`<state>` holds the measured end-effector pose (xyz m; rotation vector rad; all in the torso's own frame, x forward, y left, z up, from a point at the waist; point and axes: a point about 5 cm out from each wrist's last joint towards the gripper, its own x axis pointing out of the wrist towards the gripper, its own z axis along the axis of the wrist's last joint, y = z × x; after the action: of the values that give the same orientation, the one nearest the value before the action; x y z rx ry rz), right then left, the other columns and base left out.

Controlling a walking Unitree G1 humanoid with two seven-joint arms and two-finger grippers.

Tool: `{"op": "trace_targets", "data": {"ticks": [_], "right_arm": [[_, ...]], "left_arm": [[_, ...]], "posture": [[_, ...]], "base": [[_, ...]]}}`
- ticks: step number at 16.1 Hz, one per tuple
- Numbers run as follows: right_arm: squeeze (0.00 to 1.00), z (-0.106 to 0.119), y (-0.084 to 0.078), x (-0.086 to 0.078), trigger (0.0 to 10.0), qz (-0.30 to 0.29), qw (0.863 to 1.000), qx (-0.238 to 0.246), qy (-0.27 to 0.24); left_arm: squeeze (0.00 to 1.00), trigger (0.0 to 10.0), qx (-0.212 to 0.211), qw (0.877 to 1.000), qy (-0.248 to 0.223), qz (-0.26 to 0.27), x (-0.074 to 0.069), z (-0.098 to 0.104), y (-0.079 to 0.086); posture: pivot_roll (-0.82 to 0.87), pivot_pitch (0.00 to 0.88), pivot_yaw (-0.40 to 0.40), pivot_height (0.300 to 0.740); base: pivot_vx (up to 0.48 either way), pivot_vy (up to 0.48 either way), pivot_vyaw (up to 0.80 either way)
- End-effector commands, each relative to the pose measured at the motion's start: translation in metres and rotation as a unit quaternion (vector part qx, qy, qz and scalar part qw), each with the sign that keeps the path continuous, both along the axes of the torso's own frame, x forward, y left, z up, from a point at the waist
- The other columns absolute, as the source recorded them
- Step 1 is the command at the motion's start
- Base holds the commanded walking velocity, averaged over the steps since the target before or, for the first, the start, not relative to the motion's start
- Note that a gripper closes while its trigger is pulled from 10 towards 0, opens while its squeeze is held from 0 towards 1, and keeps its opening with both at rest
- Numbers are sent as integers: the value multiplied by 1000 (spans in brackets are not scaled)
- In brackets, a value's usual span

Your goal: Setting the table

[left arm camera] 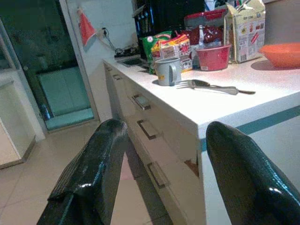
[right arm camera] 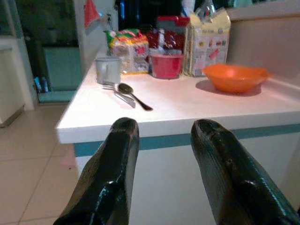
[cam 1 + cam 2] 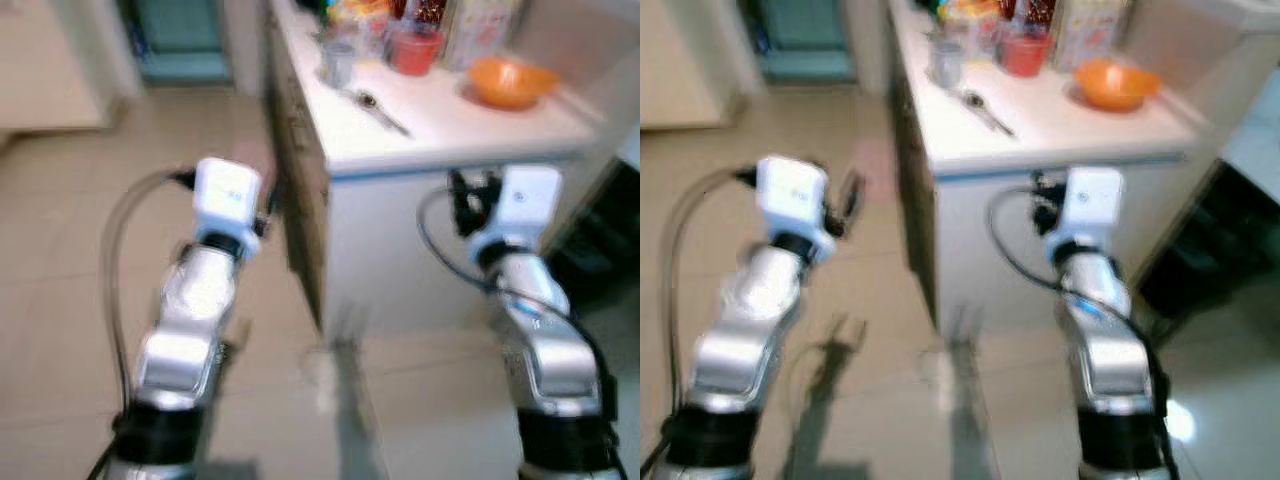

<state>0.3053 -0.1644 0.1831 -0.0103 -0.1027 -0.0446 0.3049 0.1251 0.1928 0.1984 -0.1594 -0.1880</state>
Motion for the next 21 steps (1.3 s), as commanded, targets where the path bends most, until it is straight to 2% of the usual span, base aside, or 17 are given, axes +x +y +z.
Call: {"op": "trace_targets", "data": {"ticks": [1,4,8,12,14,15,16,21], "right_arm": [[0,9,6,2,10000,6,1000,4,-20],[0,9,6,4,10000,12,999,26,-16],[0,11,10,7,10000,32,999,25,-14],[0,15,13,2,10000,44,999,9,-18],[0,14,9,5,10000,40,999,6,-10],[0,9,7,6,10000,30,999,8,16],[0,7,5,5,10000,35,999,20,24],[0,10,1,11,10000,43,999,4,26]], "left_arm": [[0,10000,6,1000,-13,3,4,8,6],[0,10000,11,1000,-21,-2,1,10,2],[0,10000,9,1000,-15,9,-1,8,6],[0,10000,14,1000,-13,-2,-6,6,2],[0,10000,18,1000,-17,-9,-5,8,0],[0,10000,19,1000,-18,-11,-5,9,-1],[0,10000,19,1000,-18,-15,-6,9,-3],[0,10000,23,999,-21,-27,-7,10,-7]], "posture": [[2,0,-14,740],[14,0,-45,740],[13,0,-55,740],[10,0,-56,740],[10,0,-52,740],[8,0,-50,740],[8,0,-51,740],[16,0,-51,740]], "base": [[386,0,0],[384,0,0],[385,0,0],[383,0,0],[384,0,0],[386,0,0],[379,0,-800],[384,0,-640]]}}
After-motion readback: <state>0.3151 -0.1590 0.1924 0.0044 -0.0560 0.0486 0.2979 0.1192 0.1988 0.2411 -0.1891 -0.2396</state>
